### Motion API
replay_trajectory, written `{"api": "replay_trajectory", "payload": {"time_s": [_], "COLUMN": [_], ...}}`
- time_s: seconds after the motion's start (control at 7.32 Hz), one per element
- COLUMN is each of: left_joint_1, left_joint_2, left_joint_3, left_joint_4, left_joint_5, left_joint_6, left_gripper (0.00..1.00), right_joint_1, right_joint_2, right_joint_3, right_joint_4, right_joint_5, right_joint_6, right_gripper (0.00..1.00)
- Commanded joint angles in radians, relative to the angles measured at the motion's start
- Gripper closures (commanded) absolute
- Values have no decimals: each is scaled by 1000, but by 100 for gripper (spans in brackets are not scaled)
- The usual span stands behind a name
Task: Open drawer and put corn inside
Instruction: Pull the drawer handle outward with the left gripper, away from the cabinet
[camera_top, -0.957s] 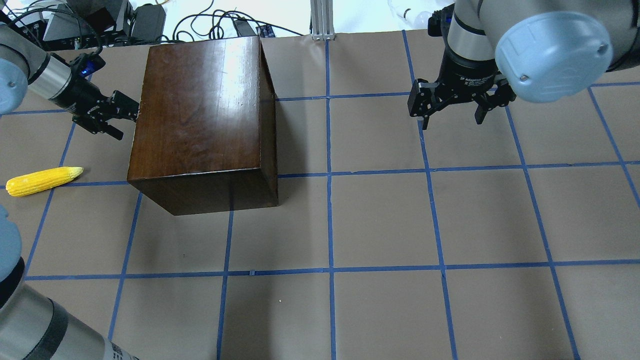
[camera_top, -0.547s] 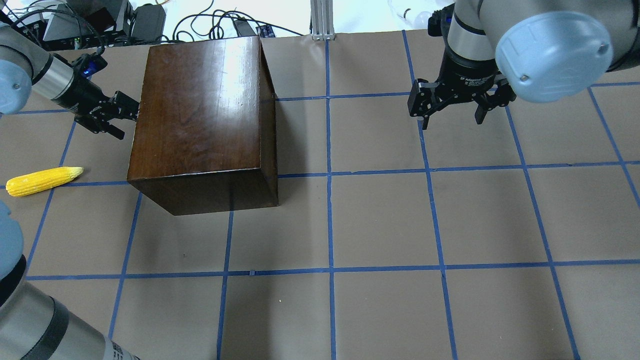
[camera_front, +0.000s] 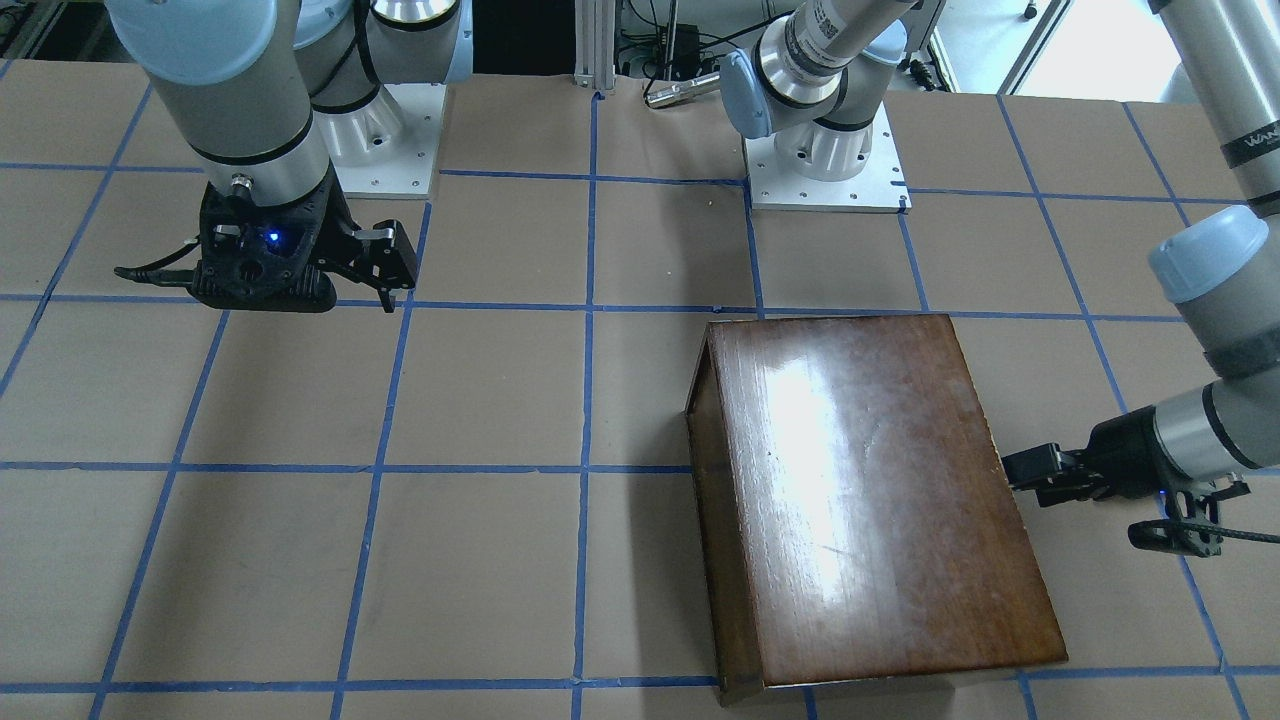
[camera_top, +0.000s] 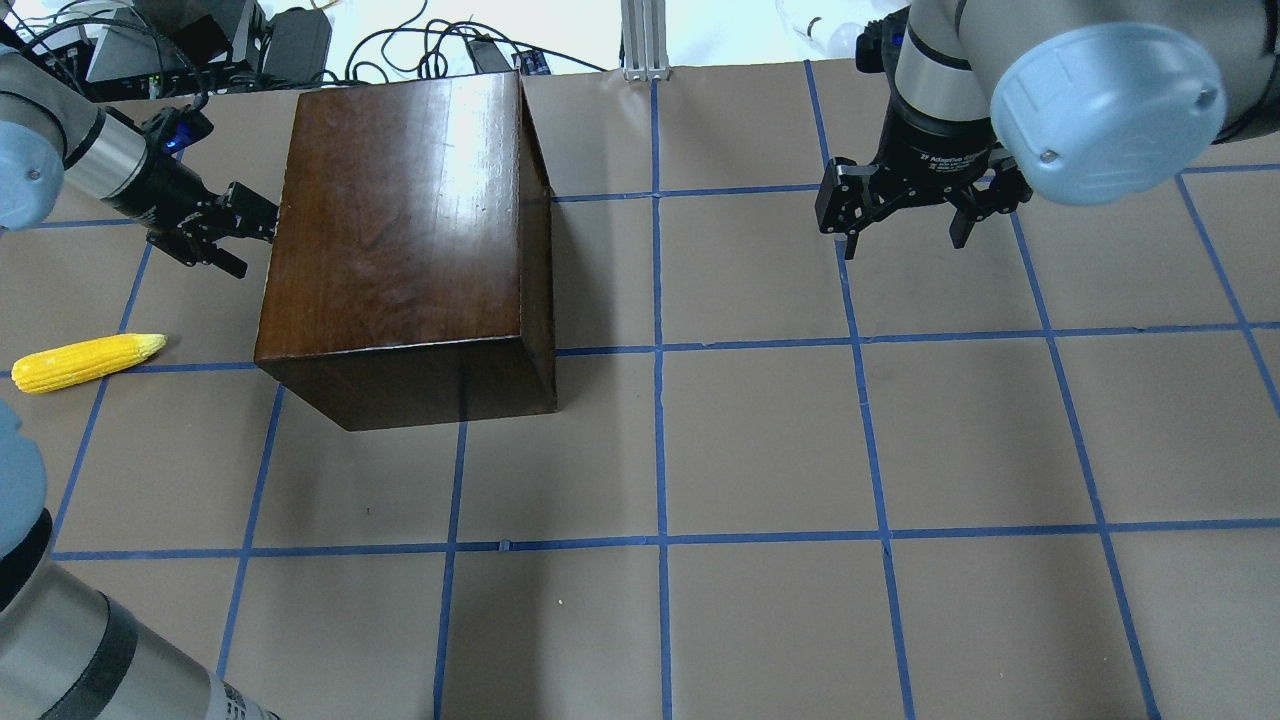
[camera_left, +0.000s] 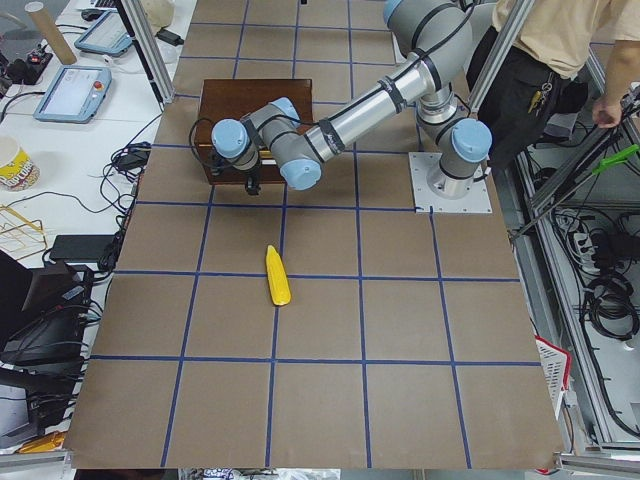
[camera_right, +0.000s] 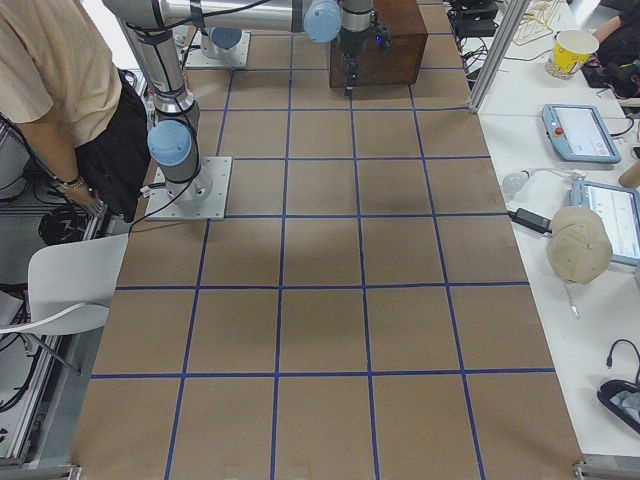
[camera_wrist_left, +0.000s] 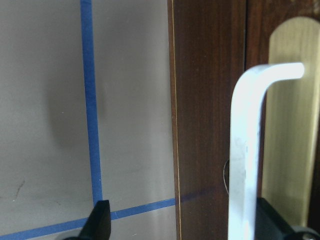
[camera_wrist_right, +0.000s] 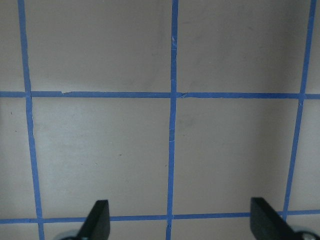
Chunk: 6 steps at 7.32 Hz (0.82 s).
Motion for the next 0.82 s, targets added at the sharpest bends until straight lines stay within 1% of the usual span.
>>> {"api": "replay_trajectory", "payload": {"time_s": [0.0,0.27,0.41,0.68], "left_joint_1": [0,3,5,8], "left_joint_2": [0,1,1,3], "left_joint_3": [2,7,8,13], "left_joint_4": [14,12,14,12], "left_joint_5": [39,50,80,84], "left_joint_6": [-2,-2,-2,-2], "left_gripper": [0,0,0,0], "right_joint_1": [0,0,0,0], "right_joint_2": [0,0,0,2], "right_joint_3": [0,0,0,0], "right_joint_4": [0,-1,0,0], "right_joint_5": [0,0,0,0], "right_joint_6": [0,0,0,0], "right_gripper": [0,0,0,0]}}
